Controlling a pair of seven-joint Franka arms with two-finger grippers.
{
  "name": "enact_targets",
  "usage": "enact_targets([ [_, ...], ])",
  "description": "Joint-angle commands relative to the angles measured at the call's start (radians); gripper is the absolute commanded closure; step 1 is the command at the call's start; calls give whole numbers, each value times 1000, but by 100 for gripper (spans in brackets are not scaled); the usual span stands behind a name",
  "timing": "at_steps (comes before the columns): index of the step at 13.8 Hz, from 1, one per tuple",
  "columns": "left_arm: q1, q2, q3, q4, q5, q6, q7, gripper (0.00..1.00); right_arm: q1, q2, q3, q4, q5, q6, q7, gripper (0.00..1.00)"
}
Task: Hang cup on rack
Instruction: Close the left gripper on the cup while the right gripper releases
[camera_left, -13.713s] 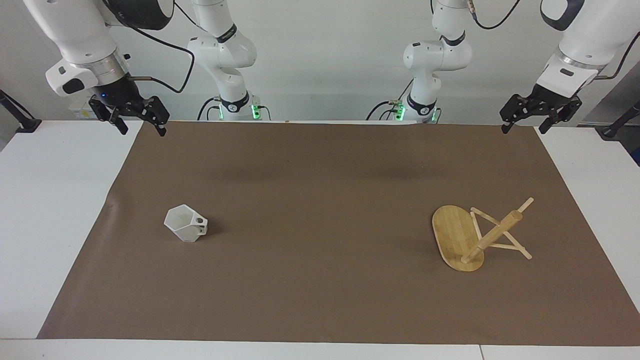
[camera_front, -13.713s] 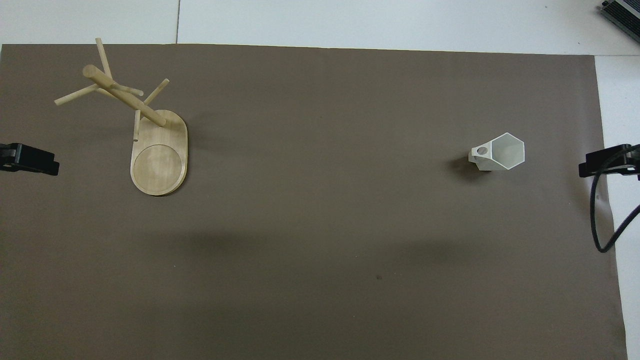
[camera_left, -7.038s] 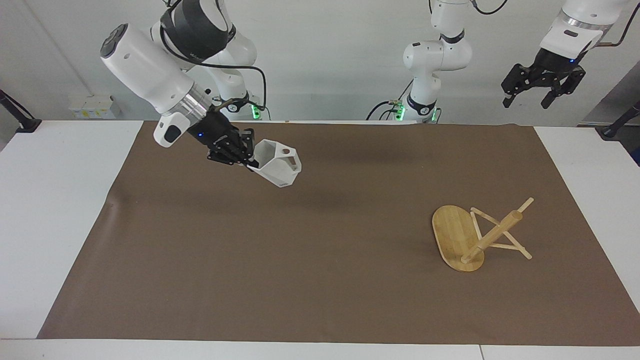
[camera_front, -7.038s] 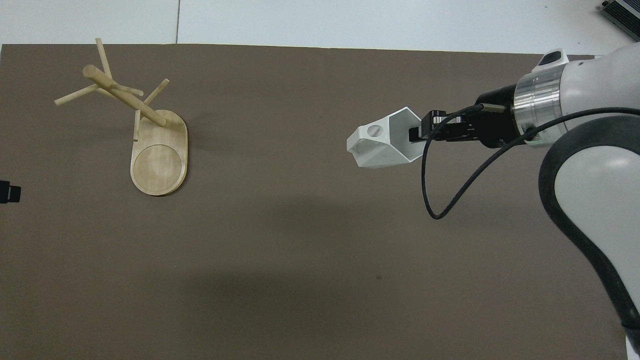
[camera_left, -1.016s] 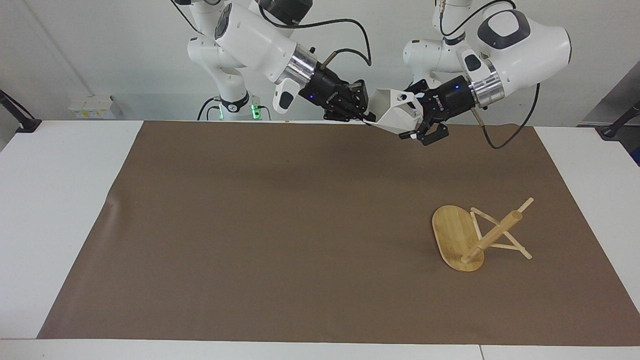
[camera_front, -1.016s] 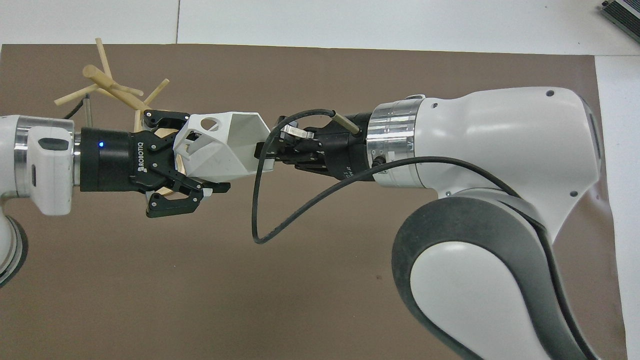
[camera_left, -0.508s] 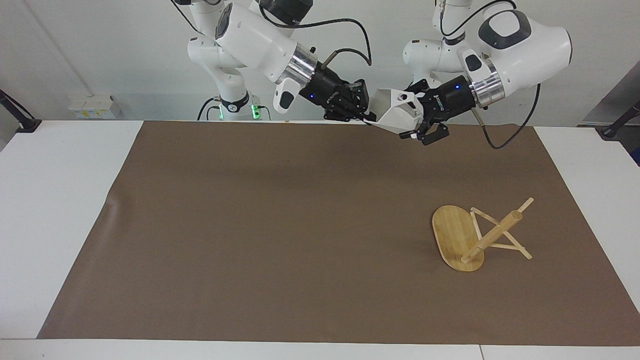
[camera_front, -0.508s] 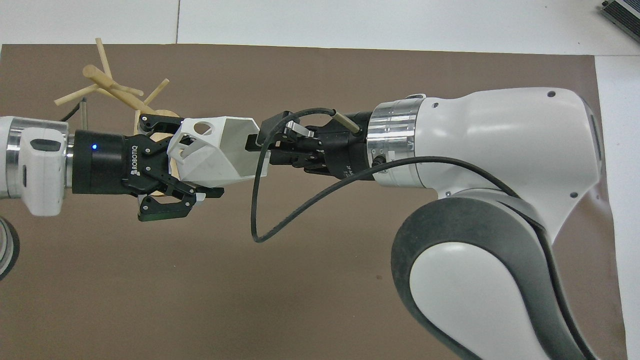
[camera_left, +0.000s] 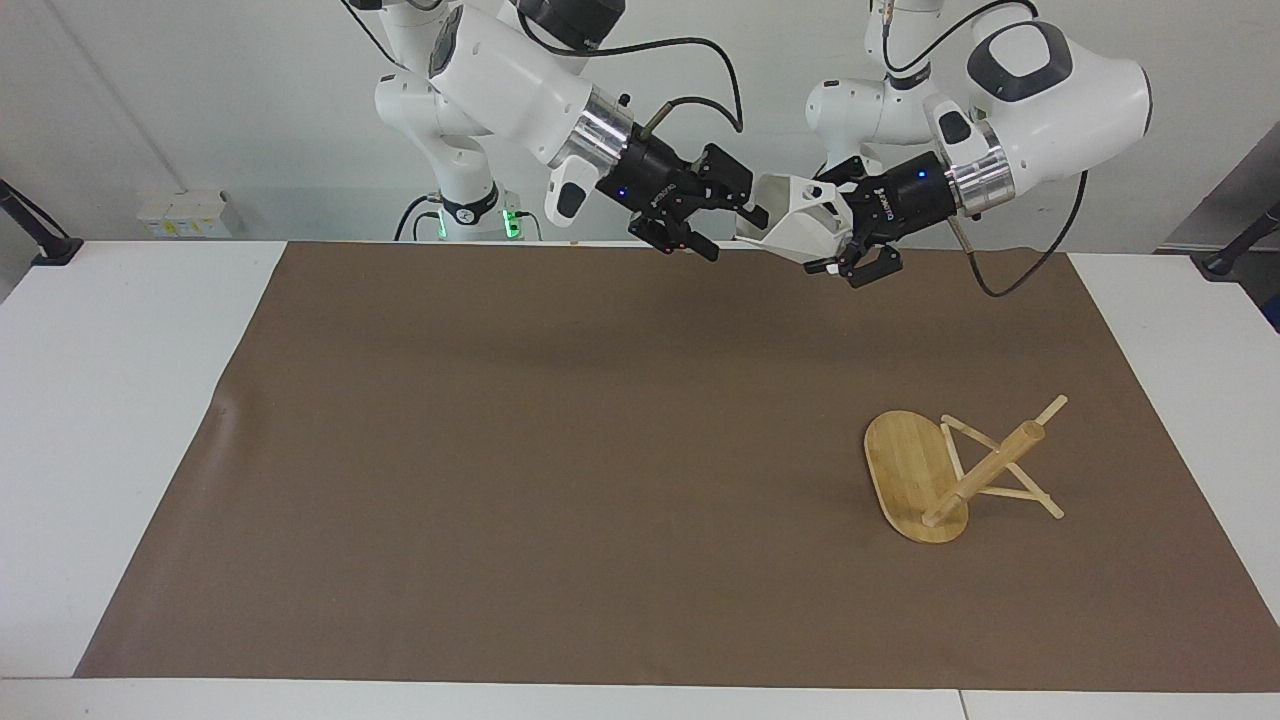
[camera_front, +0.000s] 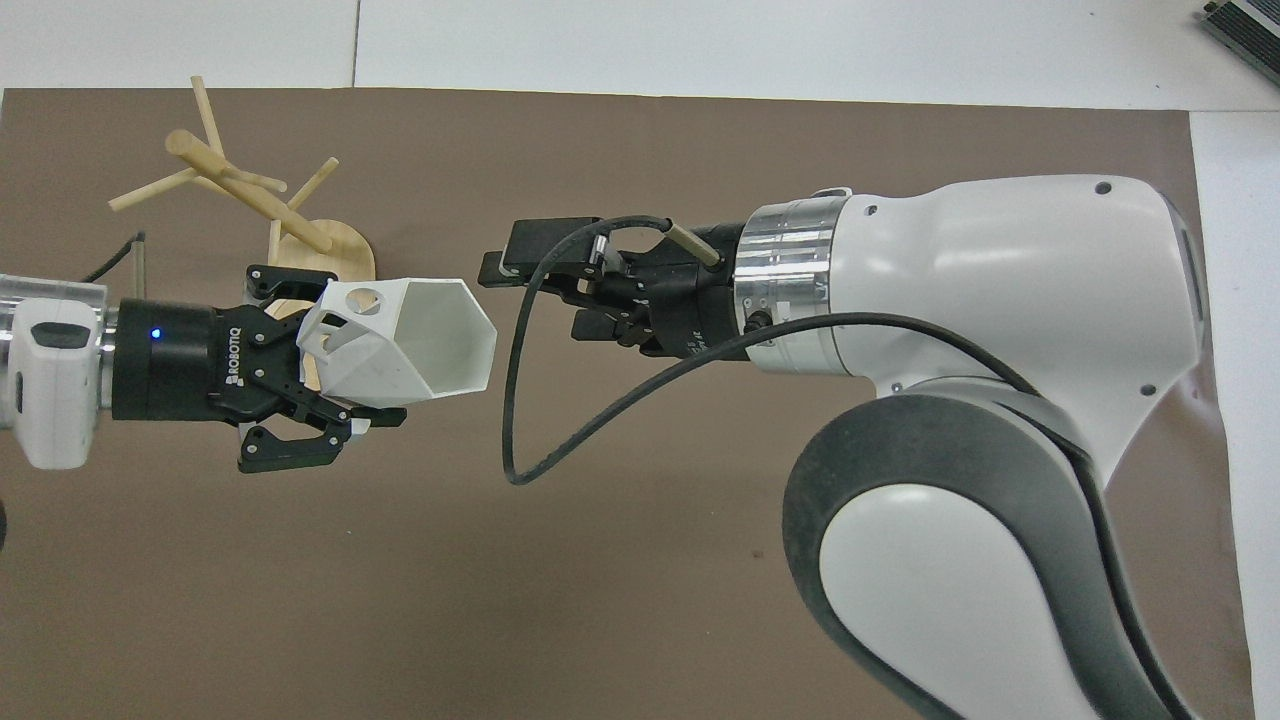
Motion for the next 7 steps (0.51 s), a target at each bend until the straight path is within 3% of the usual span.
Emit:
enact_targets([
  [1,22,-48,-3,-56,85,5,7,100,-12,-1,10,1,1,17,-20,0],
  [3,34,-48,-3,-70,173,25,-33,100,-12,-2,4,-2,-22,40,-110,0],
  [7,18,-55,-17,-145,206,296,-103,100,-13,-1,1,-3,-216,62,-173,0],
])
